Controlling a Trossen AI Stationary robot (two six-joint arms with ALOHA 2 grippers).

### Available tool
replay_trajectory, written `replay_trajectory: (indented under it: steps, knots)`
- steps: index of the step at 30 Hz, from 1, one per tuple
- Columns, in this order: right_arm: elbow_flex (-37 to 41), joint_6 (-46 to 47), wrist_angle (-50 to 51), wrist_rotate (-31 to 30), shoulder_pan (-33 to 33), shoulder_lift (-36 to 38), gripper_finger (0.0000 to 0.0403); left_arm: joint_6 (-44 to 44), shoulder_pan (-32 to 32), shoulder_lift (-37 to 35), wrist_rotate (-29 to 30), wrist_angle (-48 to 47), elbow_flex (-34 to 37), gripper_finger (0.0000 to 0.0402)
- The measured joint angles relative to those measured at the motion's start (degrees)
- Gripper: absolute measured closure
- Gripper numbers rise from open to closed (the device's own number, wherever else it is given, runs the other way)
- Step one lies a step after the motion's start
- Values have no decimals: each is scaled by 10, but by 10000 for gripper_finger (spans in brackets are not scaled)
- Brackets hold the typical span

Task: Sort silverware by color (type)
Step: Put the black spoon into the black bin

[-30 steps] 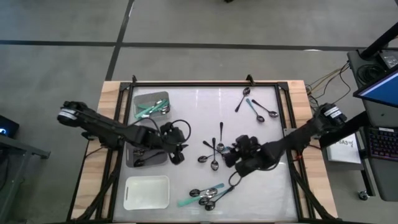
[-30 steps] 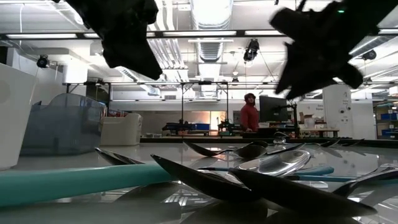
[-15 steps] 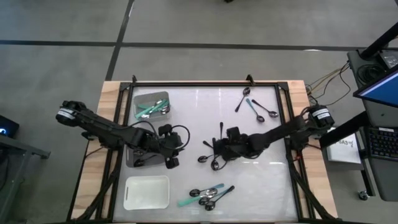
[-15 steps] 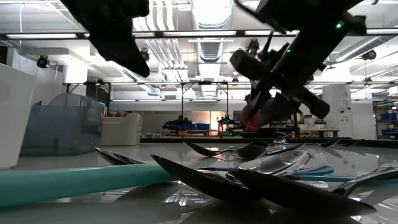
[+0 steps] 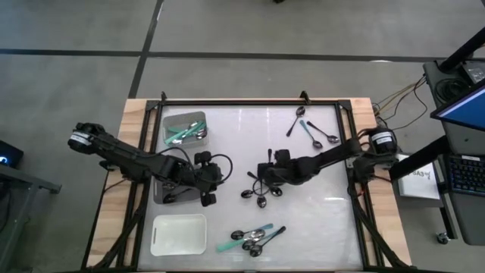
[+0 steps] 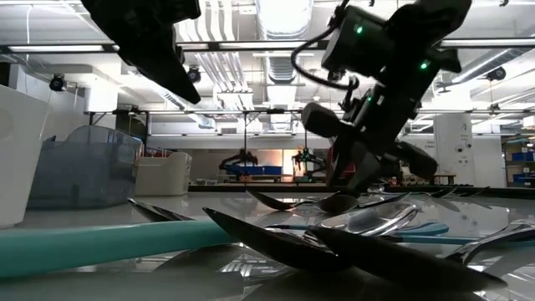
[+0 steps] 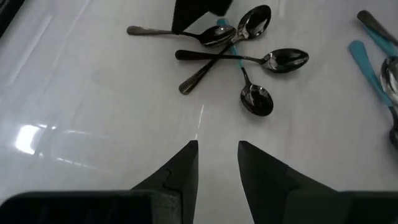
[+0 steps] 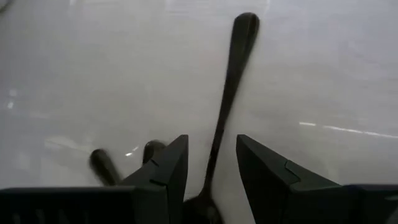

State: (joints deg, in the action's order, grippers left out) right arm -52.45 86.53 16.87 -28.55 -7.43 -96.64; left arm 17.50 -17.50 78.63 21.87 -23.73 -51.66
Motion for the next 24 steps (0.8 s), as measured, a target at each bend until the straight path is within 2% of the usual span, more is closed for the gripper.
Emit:
replay_trajectory:
  steps: [13,19,24]
  knots:
    - [-74,7,129,20,11,-33,277,-46,0,0,2,-8,0,306]
    - [-156,-24,219,53,21,-93,293,-50,0,0,3,-9,0,306]
    - [-232,-76,277,56,25,-153,305,-50,1,0,3,-9,0,306]
